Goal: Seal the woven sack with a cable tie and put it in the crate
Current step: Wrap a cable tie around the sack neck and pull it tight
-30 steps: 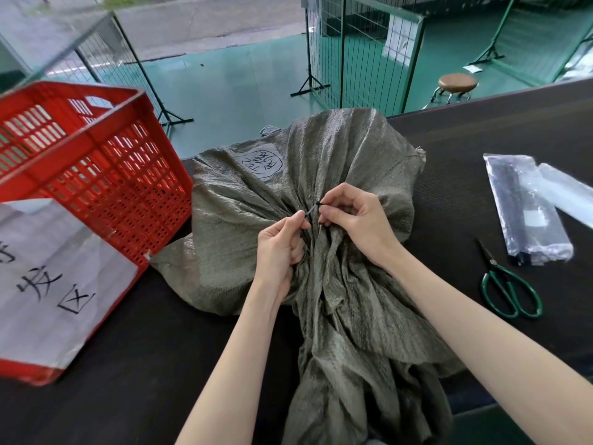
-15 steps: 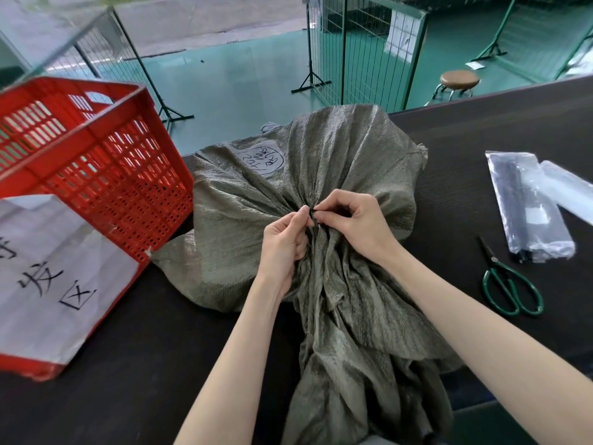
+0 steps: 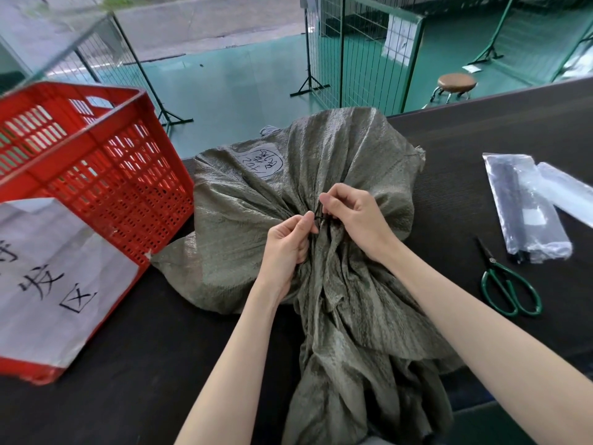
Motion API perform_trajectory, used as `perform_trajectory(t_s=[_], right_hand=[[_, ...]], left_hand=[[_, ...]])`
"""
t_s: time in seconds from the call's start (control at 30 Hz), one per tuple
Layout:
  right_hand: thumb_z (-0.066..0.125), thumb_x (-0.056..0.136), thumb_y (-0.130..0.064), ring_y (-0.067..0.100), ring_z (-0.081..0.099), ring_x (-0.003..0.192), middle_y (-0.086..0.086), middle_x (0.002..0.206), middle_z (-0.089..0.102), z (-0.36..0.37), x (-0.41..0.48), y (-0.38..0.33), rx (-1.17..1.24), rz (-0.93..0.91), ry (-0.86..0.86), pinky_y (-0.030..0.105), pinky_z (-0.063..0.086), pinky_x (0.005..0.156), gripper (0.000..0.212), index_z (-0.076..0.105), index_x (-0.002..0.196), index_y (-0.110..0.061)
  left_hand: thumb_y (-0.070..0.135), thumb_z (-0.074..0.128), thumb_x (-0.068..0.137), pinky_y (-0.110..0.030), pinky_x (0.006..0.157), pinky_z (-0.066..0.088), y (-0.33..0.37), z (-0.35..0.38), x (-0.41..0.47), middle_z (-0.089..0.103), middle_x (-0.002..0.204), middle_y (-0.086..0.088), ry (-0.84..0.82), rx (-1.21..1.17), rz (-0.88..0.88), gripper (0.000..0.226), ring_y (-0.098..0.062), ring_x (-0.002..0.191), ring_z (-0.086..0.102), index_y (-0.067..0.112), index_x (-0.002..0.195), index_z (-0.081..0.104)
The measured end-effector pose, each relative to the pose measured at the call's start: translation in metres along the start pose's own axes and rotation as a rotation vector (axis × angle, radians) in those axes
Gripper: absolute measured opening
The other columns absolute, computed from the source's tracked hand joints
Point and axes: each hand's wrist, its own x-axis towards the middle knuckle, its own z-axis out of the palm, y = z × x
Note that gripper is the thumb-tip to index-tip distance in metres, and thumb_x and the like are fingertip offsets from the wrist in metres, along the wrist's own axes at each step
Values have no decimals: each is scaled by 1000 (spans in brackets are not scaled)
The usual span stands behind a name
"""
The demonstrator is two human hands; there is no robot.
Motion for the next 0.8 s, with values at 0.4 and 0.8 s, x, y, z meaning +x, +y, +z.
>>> perform_trajectory(t_s=[0.4,0.8], right_hand=[[52,91,-15,1,34,54,0,60,43,-5,4,-5,-37,-11,-95,20,29,53,25,53,66,-11],[48,93,-1,0,37,47,-12,44,50,-7,7,-5,266,72,-31,13,30,51,36,50,59,-14]], left_hand=[[5,58,92,-12,36,20,6,12,-11,39,39,14,119,-42,81,9,2,35,25,10,88,64],[10,63,87,-22,49,25,4,11,-2,36,53,10,144,319,262,20,-6,49,27,20,72,54]])
